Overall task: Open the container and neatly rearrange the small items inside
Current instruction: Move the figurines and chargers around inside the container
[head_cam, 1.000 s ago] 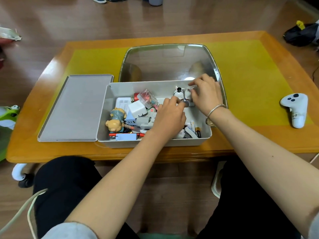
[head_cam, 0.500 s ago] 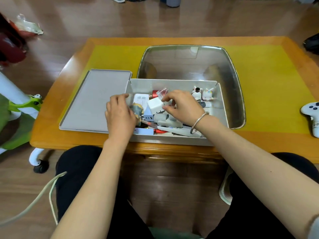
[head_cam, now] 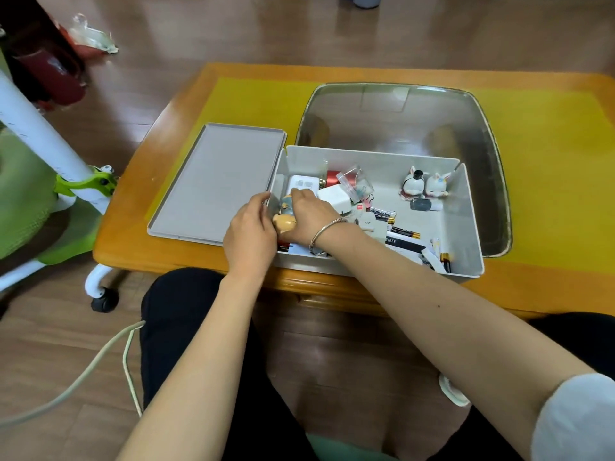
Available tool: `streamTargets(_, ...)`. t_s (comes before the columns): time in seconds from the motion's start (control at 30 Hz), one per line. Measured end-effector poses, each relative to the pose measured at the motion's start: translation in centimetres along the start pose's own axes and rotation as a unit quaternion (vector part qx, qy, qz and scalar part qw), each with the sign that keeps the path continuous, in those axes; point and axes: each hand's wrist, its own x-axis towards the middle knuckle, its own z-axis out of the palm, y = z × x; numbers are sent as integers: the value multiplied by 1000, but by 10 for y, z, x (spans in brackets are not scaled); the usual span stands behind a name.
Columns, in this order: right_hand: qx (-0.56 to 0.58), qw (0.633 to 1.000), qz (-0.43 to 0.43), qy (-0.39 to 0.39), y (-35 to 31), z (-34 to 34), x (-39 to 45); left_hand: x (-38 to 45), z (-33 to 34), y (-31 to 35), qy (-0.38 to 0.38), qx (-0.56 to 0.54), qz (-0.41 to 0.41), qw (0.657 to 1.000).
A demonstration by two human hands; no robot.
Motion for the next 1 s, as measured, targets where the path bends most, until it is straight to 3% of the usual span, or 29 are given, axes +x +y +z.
streamTargets(0.37,48,998,-2,40,9,-6,-6,3,4,-4,-4,-44,-12,999)
streamTargets(0.6,93,994,-48,22,13,-12,-19,6,4,-7,-35,-84,11,996)
streamTargets(0.8,166,980,-97,46,13,-23,-33,9,-6,4,8,24,67,997)
streamTargets(1.0,202,968,-127,82,20,-41,-50,17,-15,35,-39,-166,46,984)
